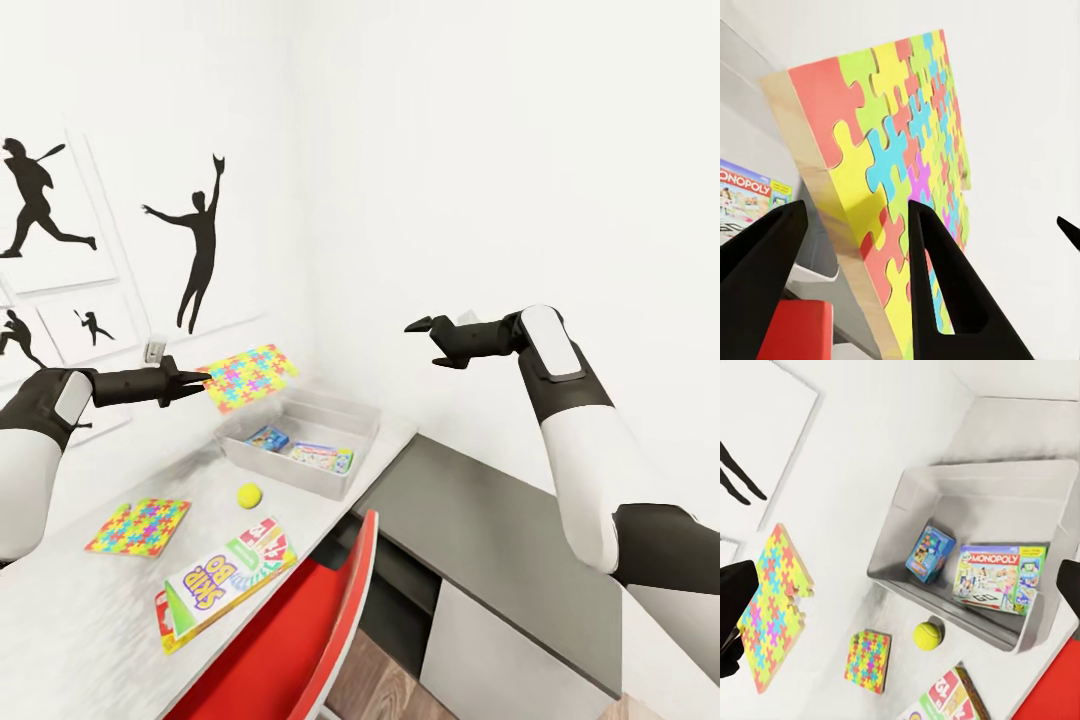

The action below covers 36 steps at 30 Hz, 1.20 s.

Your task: Put all the toys in the child's room - the three board games (two on the bed and one on the table), the two jigsaw puzzles on the table, and the tennis ball on the table - inside the toy box on the table in the child's room.

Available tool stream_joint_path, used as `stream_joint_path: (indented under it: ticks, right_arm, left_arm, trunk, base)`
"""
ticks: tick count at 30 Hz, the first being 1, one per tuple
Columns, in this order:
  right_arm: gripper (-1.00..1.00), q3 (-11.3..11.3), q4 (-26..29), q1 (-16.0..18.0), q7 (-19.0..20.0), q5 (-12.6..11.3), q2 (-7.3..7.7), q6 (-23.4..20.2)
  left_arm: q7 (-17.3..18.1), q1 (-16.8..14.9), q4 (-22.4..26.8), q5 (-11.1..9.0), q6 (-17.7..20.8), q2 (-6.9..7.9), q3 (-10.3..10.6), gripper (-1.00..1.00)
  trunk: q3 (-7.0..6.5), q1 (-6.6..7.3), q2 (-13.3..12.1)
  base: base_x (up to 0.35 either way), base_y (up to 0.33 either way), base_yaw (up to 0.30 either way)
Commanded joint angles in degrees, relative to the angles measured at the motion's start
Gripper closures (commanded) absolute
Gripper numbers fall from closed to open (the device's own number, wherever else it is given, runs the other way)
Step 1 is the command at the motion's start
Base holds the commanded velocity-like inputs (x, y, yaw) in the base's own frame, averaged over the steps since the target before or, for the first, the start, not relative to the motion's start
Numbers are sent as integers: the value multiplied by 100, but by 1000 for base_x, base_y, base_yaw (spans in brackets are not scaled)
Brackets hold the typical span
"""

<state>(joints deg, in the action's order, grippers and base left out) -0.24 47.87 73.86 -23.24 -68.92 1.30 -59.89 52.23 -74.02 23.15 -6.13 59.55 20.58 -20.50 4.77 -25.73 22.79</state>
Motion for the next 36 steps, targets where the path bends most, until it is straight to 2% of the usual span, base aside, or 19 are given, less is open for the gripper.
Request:
stream_joint_path:
  ticks: [1,20,36]
  right_arm:
    - [-100,-3,3,6,-59,-60,1,-11]
    - [-100,-3,3,-3,-55,-60,3,-11]
    - [-100,-3,3,-3,-52,-60,2,-11]
  left_arm:
    - [-2,-7,-3,-11,30,-3,-15,100]
    - [-8,-7,-3,-4,30,-54,-15,100]
    - [-10,-7,-3,-3,30,-62,-7,100]
  trunk:
    - [9,-5,13]
    - [-112,-5,13]
    - [-122,-5,13]
  base:
    - [151,-67,29]
    - [75,-79,39]
    - [112,-74,6]
